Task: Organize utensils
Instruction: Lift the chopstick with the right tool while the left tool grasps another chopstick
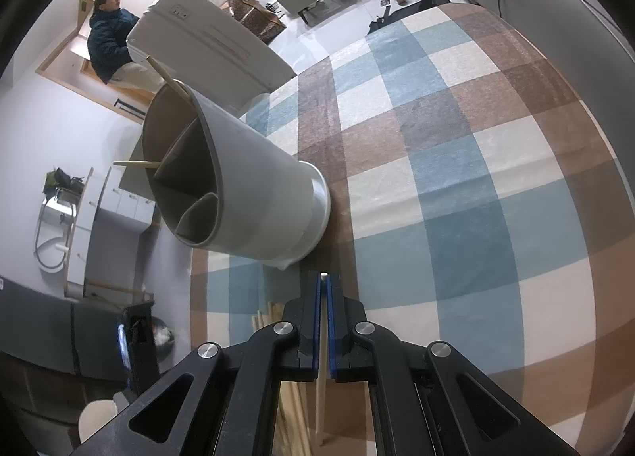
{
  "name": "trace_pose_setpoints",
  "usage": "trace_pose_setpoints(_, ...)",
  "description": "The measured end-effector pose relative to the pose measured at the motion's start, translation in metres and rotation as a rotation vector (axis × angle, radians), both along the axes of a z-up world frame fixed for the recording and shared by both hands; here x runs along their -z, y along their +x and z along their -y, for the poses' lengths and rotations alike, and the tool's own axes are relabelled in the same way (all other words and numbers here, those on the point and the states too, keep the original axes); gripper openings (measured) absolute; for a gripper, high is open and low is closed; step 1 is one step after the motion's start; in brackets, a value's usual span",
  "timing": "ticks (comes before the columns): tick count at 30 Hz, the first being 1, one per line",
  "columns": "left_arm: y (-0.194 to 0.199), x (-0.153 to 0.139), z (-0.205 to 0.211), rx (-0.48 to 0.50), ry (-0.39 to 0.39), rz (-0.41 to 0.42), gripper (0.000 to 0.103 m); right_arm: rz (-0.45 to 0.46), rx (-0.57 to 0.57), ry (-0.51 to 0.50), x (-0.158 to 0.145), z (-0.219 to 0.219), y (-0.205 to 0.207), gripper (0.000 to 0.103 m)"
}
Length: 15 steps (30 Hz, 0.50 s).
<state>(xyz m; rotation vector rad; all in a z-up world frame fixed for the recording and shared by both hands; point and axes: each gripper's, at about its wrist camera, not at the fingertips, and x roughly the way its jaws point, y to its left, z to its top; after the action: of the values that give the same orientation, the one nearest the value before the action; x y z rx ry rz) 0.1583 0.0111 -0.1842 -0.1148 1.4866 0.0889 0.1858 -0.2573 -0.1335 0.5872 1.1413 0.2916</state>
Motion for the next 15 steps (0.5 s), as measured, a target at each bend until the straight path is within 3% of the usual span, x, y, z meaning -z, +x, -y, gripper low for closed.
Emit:
trace_pose_setpoints(6,0.005,0.001,0.006,0.01,0.019,0.005,0.072,-0.001,0.004,0.006,0.0,0.002,0.0,0.002)
trace_pose_setpoints(8,0.005,-0.002,0.012,0.024,0.02,0.019,0.062,0.001,0.002,0.006,0.0,0.002,0.0,0.002)
trace_pose_setpoints(13,0.01,-0.01,0.034,0.098,0.018,0.054,0.009,0.004,-0.005,-0.001,0.0,0.003,-0.001,0.002)
trace_pose_setpoints(15,0.01,-0.011,0.043,0.118,0.026,0.065,0.001,0.005,-0.01,-0.003,-0.001,0.002,-0.002,0.002)
